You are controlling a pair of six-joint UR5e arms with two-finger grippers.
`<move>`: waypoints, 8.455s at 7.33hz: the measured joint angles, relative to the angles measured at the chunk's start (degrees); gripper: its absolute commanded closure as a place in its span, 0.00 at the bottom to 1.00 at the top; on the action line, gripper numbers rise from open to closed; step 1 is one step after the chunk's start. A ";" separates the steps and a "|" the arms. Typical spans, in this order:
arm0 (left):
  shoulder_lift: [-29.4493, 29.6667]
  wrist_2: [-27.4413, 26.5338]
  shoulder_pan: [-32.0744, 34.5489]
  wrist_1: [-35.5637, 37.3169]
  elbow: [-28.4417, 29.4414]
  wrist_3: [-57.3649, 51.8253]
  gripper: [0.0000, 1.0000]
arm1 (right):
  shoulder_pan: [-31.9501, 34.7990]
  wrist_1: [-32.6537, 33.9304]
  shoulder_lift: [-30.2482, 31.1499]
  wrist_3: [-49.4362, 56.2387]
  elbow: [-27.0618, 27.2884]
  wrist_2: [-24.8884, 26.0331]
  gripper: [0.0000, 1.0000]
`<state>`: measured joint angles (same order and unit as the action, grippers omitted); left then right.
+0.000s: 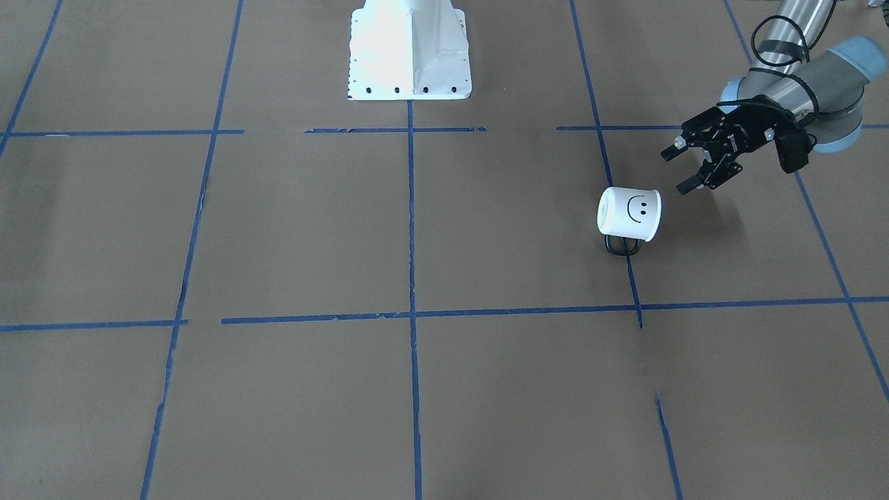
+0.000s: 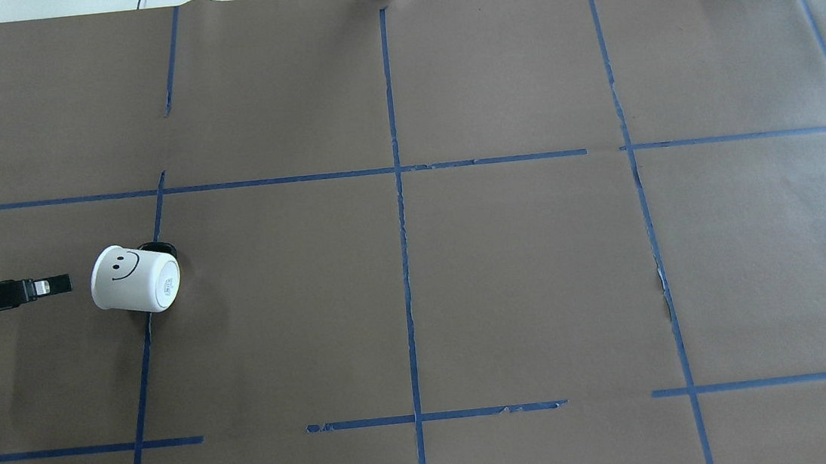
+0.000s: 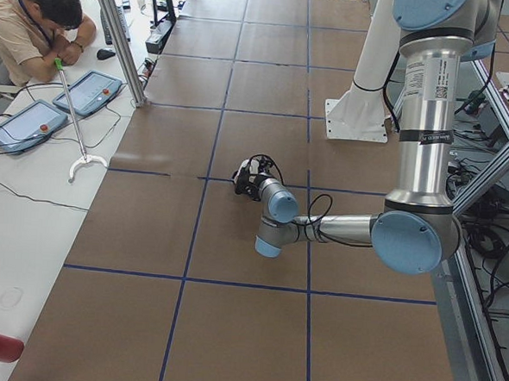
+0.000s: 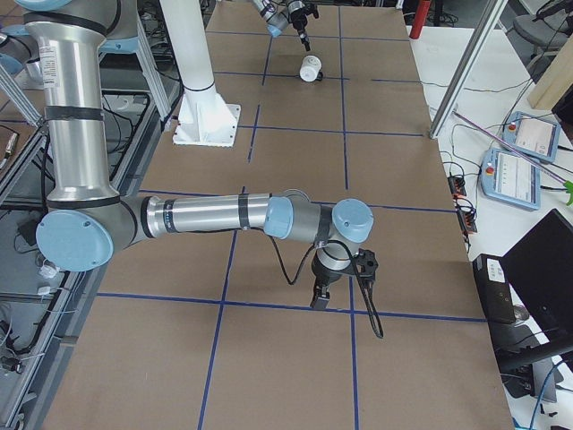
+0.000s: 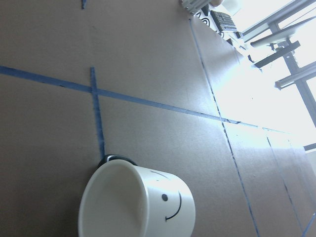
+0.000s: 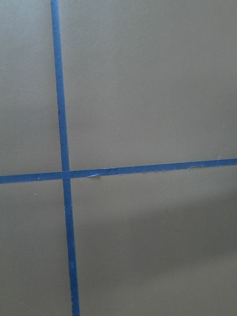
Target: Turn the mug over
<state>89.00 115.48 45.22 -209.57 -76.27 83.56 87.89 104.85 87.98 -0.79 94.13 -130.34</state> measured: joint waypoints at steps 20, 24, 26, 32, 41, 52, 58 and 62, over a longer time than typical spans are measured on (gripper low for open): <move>17.75 6.55 -0.92 14.20 -0.76 19.69 1.00 | 0.00 0.00 0.00 0.00 0.00 0.00 0.00; 29.09 8.49 -1.18 65.63 -14.37 18.58 1.00 | 0.00 0.00 0.00 0.00 0.00 0.00 0.00; 40.33 4.55 -4.20 90.76 -14.01 15.98 1.00 | 0.00 0.00 0.00 0.00 0.00 0.00 0.00; 56.85 -5.76 -14.77 113.72 0.84 7.54 0.70 | 0.00 0.00 0.00 0.00 0.00 0.00 0.00; 39.35 1.49 -2.10 124.84 -27.90 -17.93 0.00 | 0.00 0.00 0.00 0.00 0.00 0.00 0.00; -0.17 12.58 49.44 124.48 -19.44 -100.18 0.00 | 0.00 0.00 0.00 0.00 0.00 0.00 0.00; -0.92 18.78 49.52 124.50 -17.56 -100.15 0.00 | 0.00 0.00 0.00 0.00 0.00 0.00 0.00; -1.02 18.56 49.52 124.49 -17.83 -100.22 0.00 | 0.00 0.00 0.00 0.00 0.00 0.00 0.00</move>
<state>87.98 134.04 94.75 -85.09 -94.10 -16.66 87.89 104.85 87.98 -0.79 94.13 -130.34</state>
